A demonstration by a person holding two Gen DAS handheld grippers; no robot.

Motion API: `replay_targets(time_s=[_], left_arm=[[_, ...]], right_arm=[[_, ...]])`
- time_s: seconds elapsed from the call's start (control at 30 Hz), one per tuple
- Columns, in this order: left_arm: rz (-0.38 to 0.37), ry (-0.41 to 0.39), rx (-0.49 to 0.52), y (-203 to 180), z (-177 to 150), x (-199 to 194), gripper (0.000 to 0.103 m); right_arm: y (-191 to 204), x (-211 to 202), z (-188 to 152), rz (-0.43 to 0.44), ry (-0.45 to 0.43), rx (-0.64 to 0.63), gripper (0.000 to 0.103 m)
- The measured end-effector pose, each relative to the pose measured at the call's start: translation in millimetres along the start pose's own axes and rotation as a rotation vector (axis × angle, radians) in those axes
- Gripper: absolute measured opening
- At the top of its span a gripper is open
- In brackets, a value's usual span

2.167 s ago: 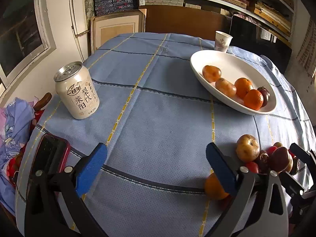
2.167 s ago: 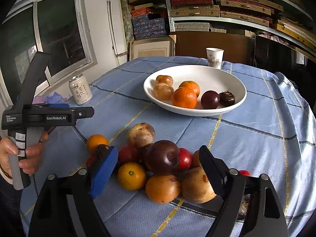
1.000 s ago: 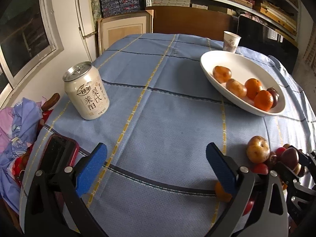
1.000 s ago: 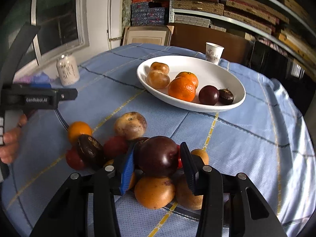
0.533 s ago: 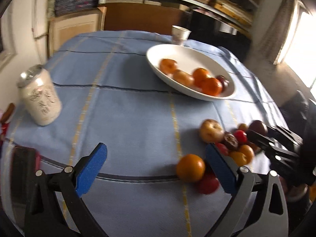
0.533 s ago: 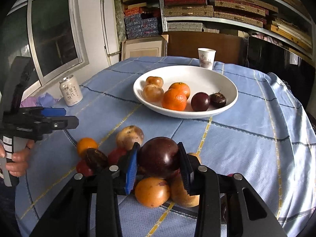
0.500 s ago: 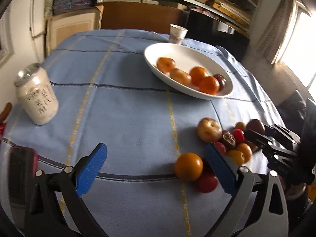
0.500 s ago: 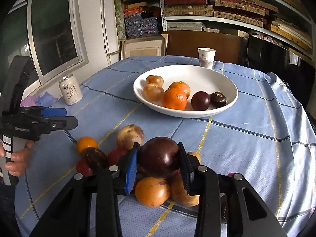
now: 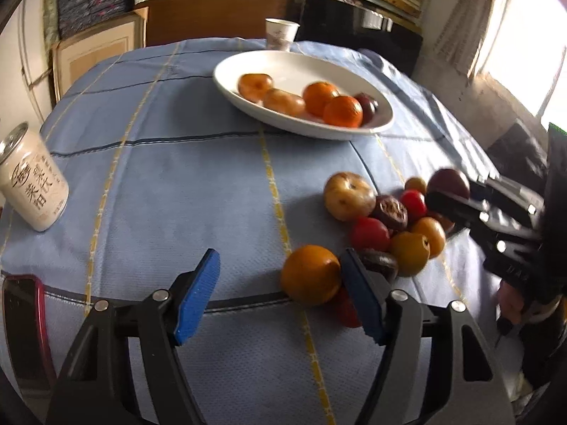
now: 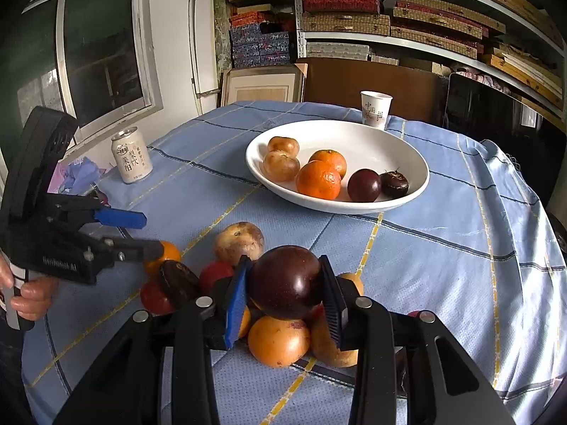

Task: Organize fruits
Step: 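Grasp the large dark purple plum with the right gripper while the left approaches an orange, then close the left gripper on the orange while the right holds the plum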

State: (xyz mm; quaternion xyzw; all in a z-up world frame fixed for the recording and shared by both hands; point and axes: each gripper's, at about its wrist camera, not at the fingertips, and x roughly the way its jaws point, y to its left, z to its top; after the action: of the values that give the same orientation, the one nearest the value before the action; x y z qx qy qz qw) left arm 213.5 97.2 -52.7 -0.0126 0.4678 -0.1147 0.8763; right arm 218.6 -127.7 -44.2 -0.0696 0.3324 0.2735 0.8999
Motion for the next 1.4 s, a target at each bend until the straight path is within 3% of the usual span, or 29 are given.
replay_targets(time_s=[0.17, 0.23, 0.3, 0.4, 0.6, 0.7, 0.73, 0.8, 1.13, 1.23, 1.4], left_arm=[[-0.059, 0.013, -0.025, 2.0, 0.0, 5.0, 0.058], [-0.101, 0.016, -0.053, 5.7, 0.9, 5.9, 0.044], [-0.182, 0.025, -0.111, 14.4, 2.1, 6.7, 0.036], [-0.224, 0.039, -0.166, 24.0, 2.3, 9.2, 0.036], [-0.106, 0.019, -0.031, -4.5, 1.1, 7.2, 0.037], [-0.137, 0.052, -0.053, -3.9, 1.1, 15.0, 0.04], [-0.142, 0.062, -0.059, -2.9, 0.4, 17.6, 0.045], [-0.122, 0.061, -0.076, -1.2, 1.8, 21.9, 0.048], [-0.024, 0.018, -0.014, -18.5, 4.6, 28.0, 0.046], [-0.032, 0.021, -0.003, -19.6, 1.9, 24.9, 0.037], [0.074, -0.008, 0.021, -22.1, -1.9, 18.0, 0.037]], right_arm=[[2.2, 1.5, -1.1, -0.005, 0.008, -0.009, 0.039], [2.9, 1.3, -1.1, -0.008, 0.007, -0.014, 0.039], [3.2, 1.1, -1.2, -0.01, 0.006, -0.016, 0.039], [3.8, 1.7, -1.4, -0.013, 0.008, -0.02, 0.039], [4.0, 2.8, -2.1, -0.014, 0.013, -0.022, 0.039], [4.5, 4.0, -2.7, -0.015, 0.019, -0.024, 0.039], [4.7, 4.4, -2.9, -0.016, 0.021, -0.025, 0.039], [5.1, 4.6, -3.2, -0.017, 0.022, -0.026, 0.039], [6.4, 7.5, -3.1, -0.02, 0.022, -0.028, 0.039], [6.1, 7.8, -2.9, -0.02, 0.025, -0.024, 0.039], [3.6, 5.9, -2.7, -0.018, 0.019, -0.014, 0.039]])
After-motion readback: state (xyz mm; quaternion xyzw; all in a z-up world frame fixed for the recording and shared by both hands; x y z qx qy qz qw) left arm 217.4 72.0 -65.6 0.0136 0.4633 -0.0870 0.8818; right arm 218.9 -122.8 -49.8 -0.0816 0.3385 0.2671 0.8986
